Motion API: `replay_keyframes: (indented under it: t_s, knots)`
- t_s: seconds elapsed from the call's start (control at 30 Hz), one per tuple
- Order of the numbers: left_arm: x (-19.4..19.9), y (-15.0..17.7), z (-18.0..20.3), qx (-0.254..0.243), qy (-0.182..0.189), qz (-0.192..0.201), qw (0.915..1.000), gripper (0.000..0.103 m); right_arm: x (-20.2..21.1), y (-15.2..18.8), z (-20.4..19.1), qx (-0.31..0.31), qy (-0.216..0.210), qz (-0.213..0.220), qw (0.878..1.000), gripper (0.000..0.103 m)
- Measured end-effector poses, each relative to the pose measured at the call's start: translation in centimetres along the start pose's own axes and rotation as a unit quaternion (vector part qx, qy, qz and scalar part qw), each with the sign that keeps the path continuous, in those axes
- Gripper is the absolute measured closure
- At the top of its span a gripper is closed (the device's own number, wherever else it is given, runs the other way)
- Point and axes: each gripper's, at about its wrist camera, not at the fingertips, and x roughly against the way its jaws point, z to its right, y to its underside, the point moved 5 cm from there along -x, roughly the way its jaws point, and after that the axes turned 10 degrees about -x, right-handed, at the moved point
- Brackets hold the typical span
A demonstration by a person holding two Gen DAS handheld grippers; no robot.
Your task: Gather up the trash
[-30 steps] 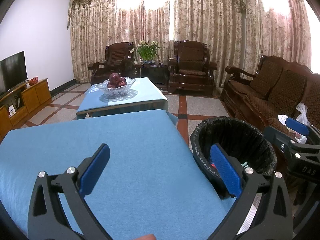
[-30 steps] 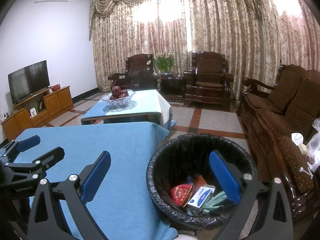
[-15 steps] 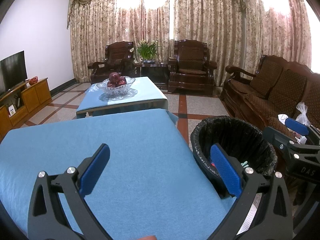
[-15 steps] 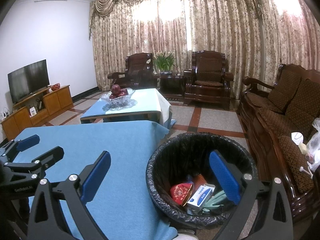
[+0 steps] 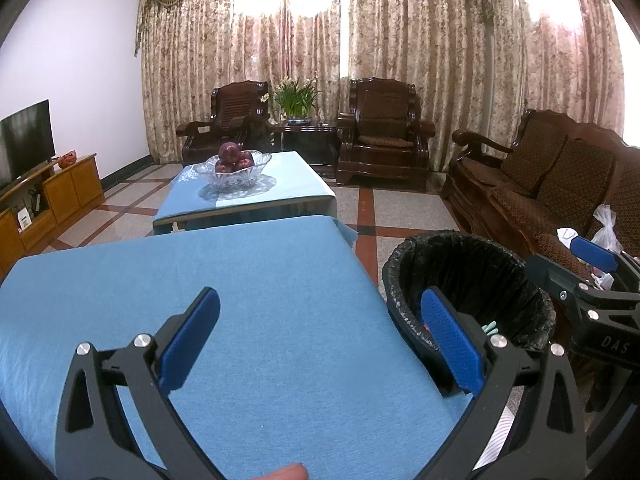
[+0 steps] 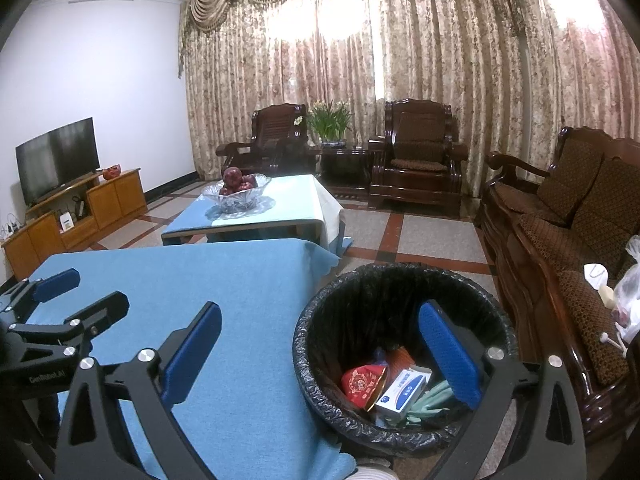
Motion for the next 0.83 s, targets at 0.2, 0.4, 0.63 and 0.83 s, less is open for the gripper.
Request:
replay_keyframes:
  t_s: [0.2,0.4,0.63,0.83]
  knots:
    - [0.02,-0.05,0.00,0.000,0.000,0.000,1.0000,0.005,0.00,-0.03,-0.04,0.000,0.000,0.000,1.000,0.006]
    - [-0.05,0.10,-0.18,0.004,0.002,-0.002,1.0000,0.005,0.00,0.04,0.06,0.000,0.001,-0.002,1.000,0.006]
    - [0.09,0.68,-0.12,0.003,0.001,-0.004,1.0000,0.005,-0.02,0.29,0.25,0.000,0.001,-0.003,1.000,0.006]
    - [0.03,0.67,-0.13,0.003,0.002,-0.005,1.0000,0.005,0.09,0.30,0.34,0.000,0.001,-0.004,1.000,0.006]
